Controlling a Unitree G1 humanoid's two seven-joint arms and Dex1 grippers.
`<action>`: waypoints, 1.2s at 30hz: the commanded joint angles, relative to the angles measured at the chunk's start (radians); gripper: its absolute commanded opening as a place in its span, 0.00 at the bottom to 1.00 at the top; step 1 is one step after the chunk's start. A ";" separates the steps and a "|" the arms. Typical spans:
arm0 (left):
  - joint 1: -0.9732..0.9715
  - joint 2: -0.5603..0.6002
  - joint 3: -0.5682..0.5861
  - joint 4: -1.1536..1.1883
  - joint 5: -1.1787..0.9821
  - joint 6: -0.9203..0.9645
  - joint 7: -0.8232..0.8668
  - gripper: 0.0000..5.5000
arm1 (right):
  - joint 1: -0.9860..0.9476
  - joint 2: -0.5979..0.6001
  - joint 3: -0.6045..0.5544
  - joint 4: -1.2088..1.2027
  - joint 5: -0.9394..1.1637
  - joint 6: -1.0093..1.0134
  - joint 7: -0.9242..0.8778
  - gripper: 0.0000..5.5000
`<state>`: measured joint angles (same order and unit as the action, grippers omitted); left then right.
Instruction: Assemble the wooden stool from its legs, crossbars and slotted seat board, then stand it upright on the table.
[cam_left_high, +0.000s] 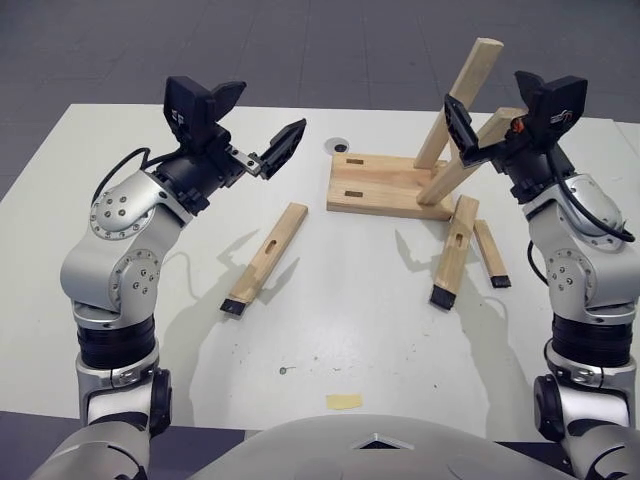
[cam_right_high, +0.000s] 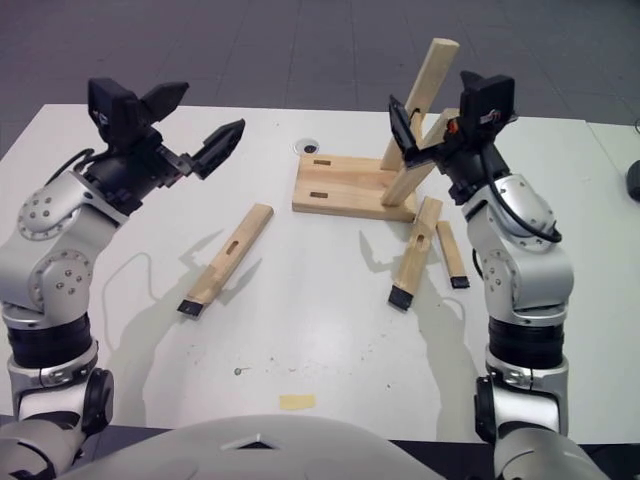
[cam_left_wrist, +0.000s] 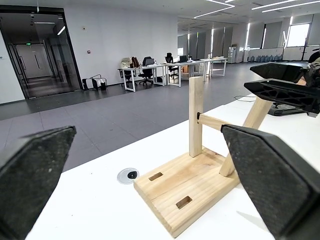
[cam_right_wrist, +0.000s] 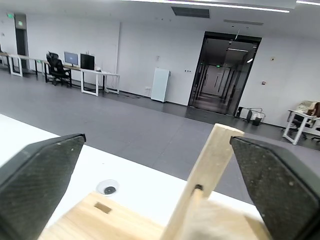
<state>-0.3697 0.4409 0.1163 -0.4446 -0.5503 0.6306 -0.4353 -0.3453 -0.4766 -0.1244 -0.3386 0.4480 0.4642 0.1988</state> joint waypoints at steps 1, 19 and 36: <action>0.010 -0.011 -0.031 0.013 0.023 -0.019 -0.002 0.98 | 0.009 0.039 -0.010 0.008 -0.018 0.004 -0.013 0.98; 0.045 -0.044 -0.084 0.046 0.059 -0.056 -0.013 0.98 | 0.001 0.116 -0.162 0.164 0.057 0.102 -0.038 0.80; 0.051 -0.040 -0.110 0.066 0.082 -0.069 -0.015 0.98 | -0.026 0.226 -0.213 0.159 0.190 0.254 -0.128 0.40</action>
<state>-0.3195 0.4002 0.0109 -0.3865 -0.4828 0.5655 -0.4482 -0.3688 -0.2631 -0.3540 -0.1812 0.6162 0.6833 0.0619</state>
